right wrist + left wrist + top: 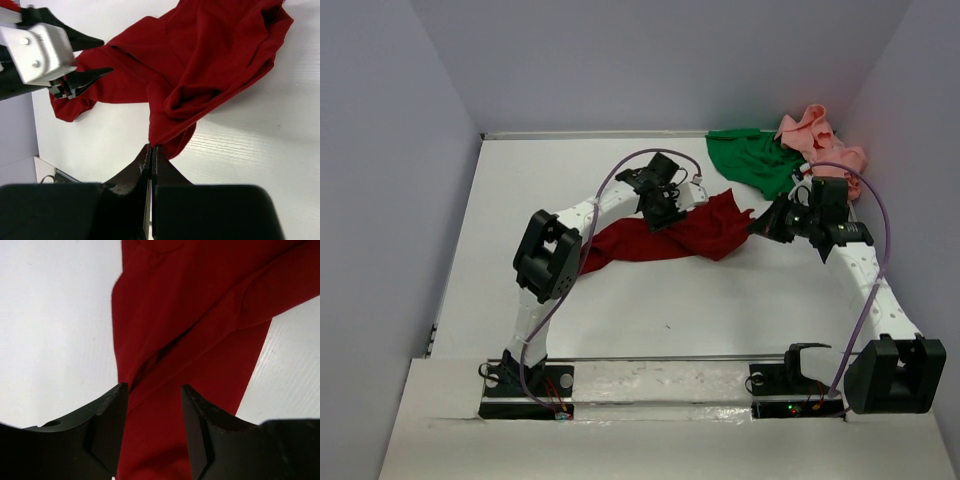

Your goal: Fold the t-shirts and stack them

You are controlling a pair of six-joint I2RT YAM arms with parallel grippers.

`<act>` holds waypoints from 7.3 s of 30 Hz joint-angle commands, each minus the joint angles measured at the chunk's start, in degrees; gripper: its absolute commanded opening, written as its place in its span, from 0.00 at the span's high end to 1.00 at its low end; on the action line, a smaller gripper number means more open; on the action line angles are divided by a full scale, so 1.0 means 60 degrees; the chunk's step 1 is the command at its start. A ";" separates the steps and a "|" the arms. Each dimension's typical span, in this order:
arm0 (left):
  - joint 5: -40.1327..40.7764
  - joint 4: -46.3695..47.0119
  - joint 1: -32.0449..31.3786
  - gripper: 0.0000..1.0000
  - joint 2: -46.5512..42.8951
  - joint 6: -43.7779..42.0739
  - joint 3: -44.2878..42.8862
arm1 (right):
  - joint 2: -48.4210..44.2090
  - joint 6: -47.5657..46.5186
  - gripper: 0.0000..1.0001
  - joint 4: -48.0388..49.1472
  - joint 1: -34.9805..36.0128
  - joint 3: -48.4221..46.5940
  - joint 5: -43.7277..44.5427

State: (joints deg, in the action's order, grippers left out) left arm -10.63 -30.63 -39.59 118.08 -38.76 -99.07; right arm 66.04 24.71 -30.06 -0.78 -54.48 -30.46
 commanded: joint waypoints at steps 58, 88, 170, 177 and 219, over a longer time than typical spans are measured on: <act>0.4348 -0.0783 0.0359 0.82 0.0535 0.1509 -0.2355 | 0.0184 -0.0251 1.00 0.0279 -0.0061 -0.0134 -0.0065; 0.4584 -0.2130 -0.1839 0.63 0.0505 0.7573 0.0750 | 0.0229 -0.0105 1.00 0.0411 -0.0061 -0.0383 -0.0139; -0.4165 2.3446 0.3157 0.01 -0.0275 2.5911 0.1999 | 0.1987 -0.0031 1.00 -0.1405 -0.0061 -0.3195 0.1369; -0.3766 2.1761 0.3171 0.01 -0.1222 2.4347 0.0723 | 0.2103 -0.0149 1.00 -0.1596 -0.0061 -0.3591 0.1721; -0.2109 1.2859 0.3333 0.01 -0.4606 1.5930 -0.3440 | 0.2382 -0.0310 1.00 -0.2035 -0.0061 -0.3972 0.2029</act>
State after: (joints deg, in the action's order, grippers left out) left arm -15.92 55.18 -18.15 98.72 81.84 -112.84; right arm 81.01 23.53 -43.07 -0.78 -75.29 -18.96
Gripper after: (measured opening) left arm 0.990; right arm 0.016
